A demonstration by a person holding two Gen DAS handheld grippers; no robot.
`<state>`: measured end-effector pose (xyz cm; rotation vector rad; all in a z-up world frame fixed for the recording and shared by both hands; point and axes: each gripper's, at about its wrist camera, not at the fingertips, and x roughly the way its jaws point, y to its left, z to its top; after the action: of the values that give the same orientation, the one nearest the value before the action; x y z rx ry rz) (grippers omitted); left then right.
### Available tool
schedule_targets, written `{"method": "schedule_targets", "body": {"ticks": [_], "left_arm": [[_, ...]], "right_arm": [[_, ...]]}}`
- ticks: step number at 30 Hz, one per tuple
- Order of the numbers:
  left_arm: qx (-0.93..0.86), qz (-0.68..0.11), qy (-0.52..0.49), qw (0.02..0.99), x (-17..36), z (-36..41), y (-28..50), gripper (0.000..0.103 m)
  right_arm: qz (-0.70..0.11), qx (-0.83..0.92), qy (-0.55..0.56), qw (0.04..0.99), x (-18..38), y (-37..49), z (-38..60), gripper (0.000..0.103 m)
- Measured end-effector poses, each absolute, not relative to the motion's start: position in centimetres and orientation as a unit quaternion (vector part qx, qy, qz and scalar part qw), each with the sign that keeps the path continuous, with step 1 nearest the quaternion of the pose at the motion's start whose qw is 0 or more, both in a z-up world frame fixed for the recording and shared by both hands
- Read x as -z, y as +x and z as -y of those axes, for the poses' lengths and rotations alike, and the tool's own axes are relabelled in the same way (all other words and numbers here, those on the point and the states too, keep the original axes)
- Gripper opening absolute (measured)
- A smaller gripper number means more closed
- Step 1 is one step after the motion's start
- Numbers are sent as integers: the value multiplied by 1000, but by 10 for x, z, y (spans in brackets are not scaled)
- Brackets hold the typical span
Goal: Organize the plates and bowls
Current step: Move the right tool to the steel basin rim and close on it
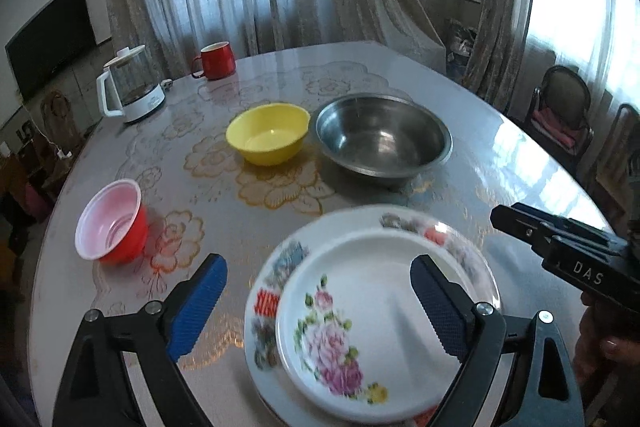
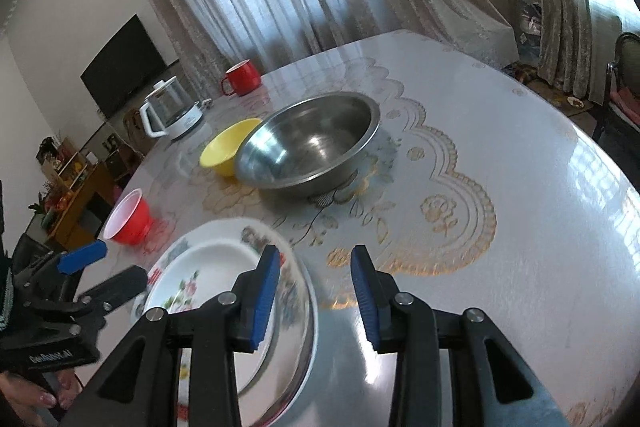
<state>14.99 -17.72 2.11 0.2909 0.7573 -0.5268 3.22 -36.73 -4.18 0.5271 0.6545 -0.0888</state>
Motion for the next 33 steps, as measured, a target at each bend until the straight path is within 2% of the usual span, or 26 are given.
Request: {"method": "schedule_targets", "body": {"ticks": [10,20,27,30,33], "left_arm": [[237,-400,86,881,-27,181,209,94],[240,-408,102,875,-20,209,251,94],[245,-426,103,865,-6,221,271,94],[246,-433,103,861,-1,227,276,94],[250,-435,109,858,2,235,280,94]], "right_arm": [[-313,68,281,905,43,79,409,41],[-330,97,288,894,54,149,451,41],[-327,79,289,896,69,165,457,41],[-323,75,287,899,77,166,457,32],[-313,63,282,905,80,165,455,30]]}}
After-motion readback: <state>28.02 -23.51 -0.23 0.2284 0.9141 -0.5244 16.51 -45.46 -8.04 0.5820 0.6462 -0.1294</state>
